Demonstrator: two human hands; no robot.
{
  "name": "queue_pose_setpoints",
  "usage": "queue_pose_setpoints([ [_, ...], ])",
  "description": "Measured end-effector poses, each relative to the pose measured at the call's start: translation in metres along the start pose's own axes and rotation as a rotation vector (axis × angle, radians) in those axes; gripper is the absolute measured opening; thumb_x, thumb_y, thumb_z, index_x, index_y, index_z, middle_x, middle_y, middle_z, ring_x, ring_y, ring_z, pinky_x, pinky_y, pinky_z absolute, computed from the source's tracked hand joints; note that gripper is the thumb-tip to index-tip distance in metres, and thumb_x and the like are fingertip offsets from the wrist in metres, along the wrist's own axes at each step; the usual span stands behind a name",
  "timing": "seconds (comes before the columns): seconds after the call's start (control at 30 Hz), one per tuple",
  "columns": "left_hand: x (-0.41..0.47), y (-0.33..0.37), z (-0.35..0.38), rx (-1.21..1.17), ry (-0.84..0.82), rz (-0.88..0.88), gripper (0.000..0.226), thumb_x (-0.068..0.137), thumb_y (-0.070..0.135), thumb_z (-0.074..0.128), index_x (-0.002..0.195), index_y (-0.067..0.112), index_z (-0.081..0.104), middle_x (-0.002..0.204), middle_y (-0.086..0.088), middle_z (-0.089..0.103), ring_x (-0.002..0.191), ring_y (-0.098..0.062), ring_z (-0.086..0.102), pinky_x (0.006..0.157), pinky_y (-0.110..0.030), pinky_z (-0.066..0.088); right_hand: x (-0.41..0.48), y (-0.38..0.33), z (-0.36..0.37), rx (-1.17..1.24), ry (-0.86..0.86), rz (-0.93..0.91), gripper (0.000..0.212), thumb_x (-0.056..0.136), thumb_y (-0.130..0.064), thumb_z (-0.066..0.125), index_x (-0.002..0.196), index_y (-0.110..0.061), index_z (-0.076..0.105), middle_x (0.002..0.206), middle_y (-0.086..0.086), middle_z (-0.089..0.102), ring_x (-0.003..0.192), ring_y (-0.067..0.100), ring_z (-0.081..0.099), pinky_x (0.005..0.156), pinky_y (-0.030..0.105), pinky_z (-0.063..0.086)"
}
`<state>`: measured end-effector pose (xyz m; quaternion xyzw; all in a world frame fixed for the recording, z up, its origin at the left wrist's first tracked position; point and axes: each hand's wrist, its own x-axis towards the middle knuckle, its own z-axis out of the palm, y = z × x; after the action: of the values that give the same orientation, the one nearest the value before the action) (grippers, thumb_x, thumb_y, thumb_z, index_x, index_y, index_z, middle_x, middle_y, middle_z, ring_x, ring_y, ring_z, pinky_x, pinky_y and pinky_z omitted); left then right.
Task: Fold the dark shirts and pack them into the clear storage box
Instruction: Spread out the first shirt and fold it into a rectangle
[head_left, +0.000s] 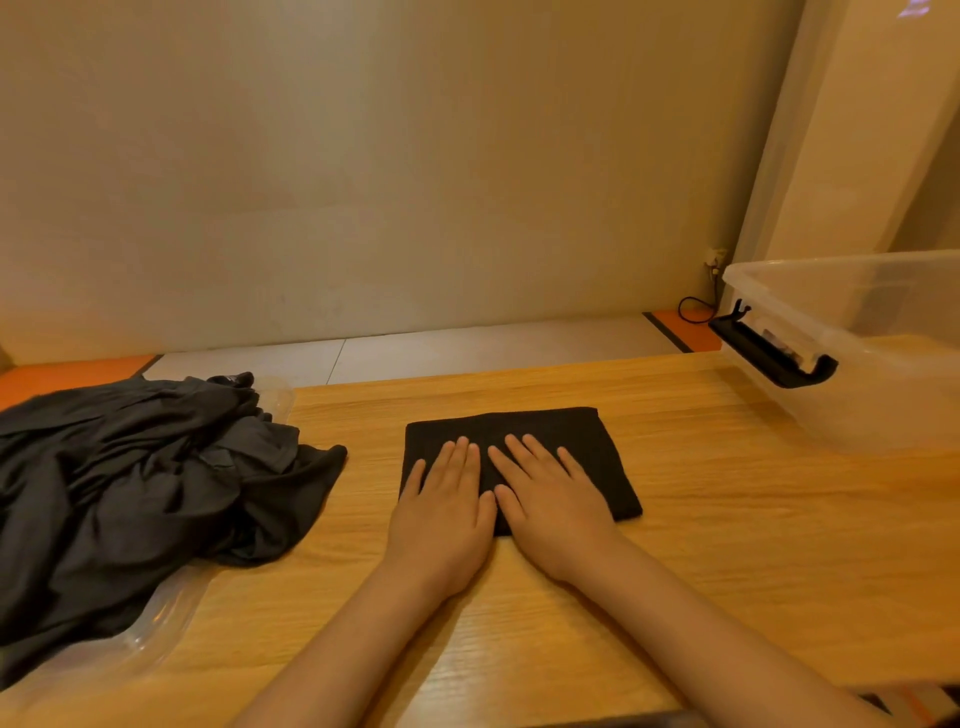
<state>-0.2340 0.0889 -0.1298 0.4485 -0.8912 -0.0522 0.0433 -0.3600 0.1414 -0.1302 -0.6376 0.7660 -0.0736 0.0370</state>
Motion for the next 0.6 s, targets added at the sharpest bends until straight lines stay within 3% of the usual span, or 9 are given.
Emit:
queue_pose_setpoints([
  [0.37, -0.017, -0.046, -0.009, -0.033, -0.059, 0.062, 0.057, 0.102, 0.047, 0.013, 0.154, 0.026, -0.002, 0.160, 0.010, -0.009, 0.145, -0.002, -0.011, 0.120, -0.028, -0.002, -0.022, 0.052, -0.012, 0.028, -0.051, 0.028, 0.055, 0.102, -0.049, 0.016, 0.153, -0.035, 0.002, 0.161, -0.012, -0.005, 0.146, 0.005, -0.010, 0.120, 0.035, -0.004],
  [0.5, -0.022, -0.053, -0.013, 0.007, -0.067, 0.106, 0.089, 0.078, 0.073, -0.014, 0.154, 0.028, -0.003, 0.158, 0.014, -0.011, 0.139, 0.003, -0.015, 0.118, -0.026, -0.003, -0.035, 0.060, -0.015, 0.022, -0.072, 0.083, 0.055, 0.102, -0.048, 0.015, 0.153, -0.033, 0.001, 0.161, -0.010, -0.006, 0.146, 0.006, -0.011, 0.118, 0.036, -0.010],
  [0.6, -0.011, -0.070, -0.018, 0.137, -0.030, 0.136, 0.099, 0.069, 0.076, -0.024, 0.153, 0.027, -0.006, 0.161, 0.009, -0.007, 0.144, -0.002, -0.011, 0.117, -0.029, -0.005, -0.057, 0.040, -0.020, -0.016, -0.059, 0.127, 0.058, 0.101, -0.052, 0.012, 0.154, -0.030, 0.005, 0.162, -0.005, 0.002, 0.148, 0.013, -0.002, 0.118, 0.038, -0.009],
])
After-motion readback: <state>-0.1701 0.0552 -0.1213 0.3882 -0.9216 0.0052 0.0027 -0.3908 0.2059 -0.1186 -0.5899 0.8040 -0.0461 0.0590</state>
